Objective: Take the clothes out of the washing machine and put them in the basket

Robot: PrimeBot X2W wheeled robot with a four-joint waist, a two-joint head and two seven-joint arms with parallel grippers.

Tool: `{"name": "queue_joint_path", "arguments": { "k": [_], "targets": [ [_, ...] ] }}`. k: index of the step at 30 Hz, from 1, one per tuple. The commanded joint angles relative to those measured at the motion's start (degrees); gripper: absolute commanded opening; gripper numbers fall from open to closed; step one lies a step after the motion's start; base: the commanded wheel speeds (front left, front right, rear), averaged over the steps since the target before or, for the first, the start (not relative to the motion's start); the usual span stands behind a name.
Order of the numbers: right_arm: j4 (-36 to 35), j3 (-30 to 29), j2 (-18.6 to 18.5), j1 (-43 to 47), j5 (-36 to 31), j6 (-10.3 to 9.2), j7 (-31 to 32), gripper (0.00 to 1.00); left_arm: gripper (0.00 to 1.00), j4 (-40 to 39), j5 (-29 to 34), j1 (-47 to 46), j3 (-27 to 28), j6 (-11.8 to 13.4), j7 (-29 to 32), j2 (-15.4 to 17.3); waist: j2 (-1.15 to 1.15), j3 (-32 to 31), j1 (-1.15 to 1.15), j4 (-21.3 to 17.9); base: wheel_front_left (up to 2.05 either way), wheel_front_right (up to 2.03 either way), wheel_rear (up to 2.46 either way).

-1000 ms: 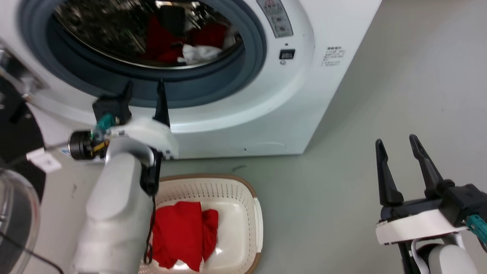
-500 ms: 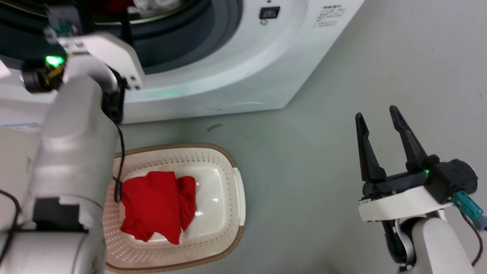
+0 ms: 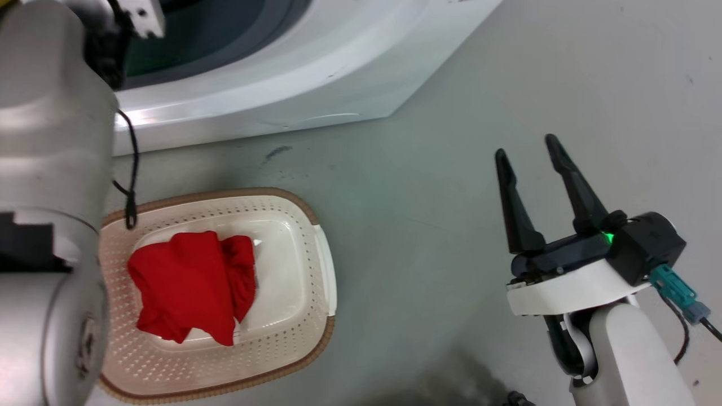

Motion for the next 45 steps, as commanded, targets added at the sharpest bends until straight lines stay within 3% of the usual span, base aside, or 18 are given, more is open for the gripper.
{"name": "queue_joint_path", "arguments": {
  "k": [1, 19, 27, 28, 29, 30, 31, 32, 40, 45],
  "targets": [
    [-0.2, 0.6, 0.1, -0.9, 0.6, -0.04, -0.2, 1.00, 1.00, 0.6, -0.2, -1.5, -0.1, -0.2, 1.5, 0.7, 0.00, 1.1, -0.01, -1.3, 0.00, 0.00, 0.00],
    [-0.2, 6.7, 0.1, -2.1, 5.2, -0.04, -0.2, 1.00, 1.00, 2.7, 1.0, -13.6, -2.9, 0.4, 22.9, 7.9, 0.00, 7.6, -0.01, -9.2, 0.00, 0.00, 0.00],
    [-0.5, 7.9, 0.1, -1.2, 6.5, -0.04, -0.2, 1.00, 1.00, 3.1, 1.6, -14.8, -4.3, 2.6, 30.0, 9.4, 0.00, 8.0, -0.01, -11.1, 0.00, 0.00, 0.00],
    [-0.5, 8.0, 0.1, -1.1, 6.6, -0.04, -0.2, 1.00, 0.83, 3.1, 1.6, -14.7, -4.4, 2.9, 30.9, 9.4, 0.00, 8.1, -0.01, -11.2, 0.00, 0.00, 0.00],
    [-0.5, 8.0, 0.1, -1.1, 6.7, -0.04, -0.2, 1.00, 0.42, 3.1, 1.6, -14.8, -4.6, 3.3, 31.4, 9.4, 0.00, 8.1, -0.01, -11.2, 0.00, 0.00, 0.00],
    [-0.5, 8.0, 0.1, -1.1, 6.7, -0.04, -0.2, 1.00, 0.42, 3.1, 1.6, -14.8, -4.6, 3.3, 31.4, 9.4, 0.00, 8.1, -0.01, -11.2, 0.00, 0.00, 0.00],
    [-0.5, 8.0, 0.1, -1.1, 6.8, -0.04, -0.2, 1.00, 0.09, 2.9, 1.9, -14.8, -4.8, 3.7, 31.5, 9.5, 0.00, 8.2, -0.01, -11.2, 0.00, 0.00, 0.00],
    [-0.5, 8.1, 0.1, -1.1, 6.9, -0.04, -0.2, 1.00, 0.00, 2.7, 1.9, -14.8, -4.8, 4.1, 31.7, 9.6, 0.00, 8.2, -0.01, -11.3, 0.00, 0.00, 0.00],
    [-0.3, 8.7, 0.1, -1.5, 7.4, -0.04, -0.2, 1.00, 0.00, -1.7, 2.9, -12.9, -6.2, 6.5, 26.7, 11.2, 0.00, 7.9, -0.01, -11.4, 0.00, 0.00, 0.00],
    [0.1, 7.7, 0.1, -1.5, 6.8, -0.04, -0.2, 1.00, 0.00, -6.7, 2.6, -9.3, -6.4, 7.1, 17.6, 11.9, 0.00, 6.4, -0.01, -10.5, 0.00, 0.00, 0.00]
  ]
}}
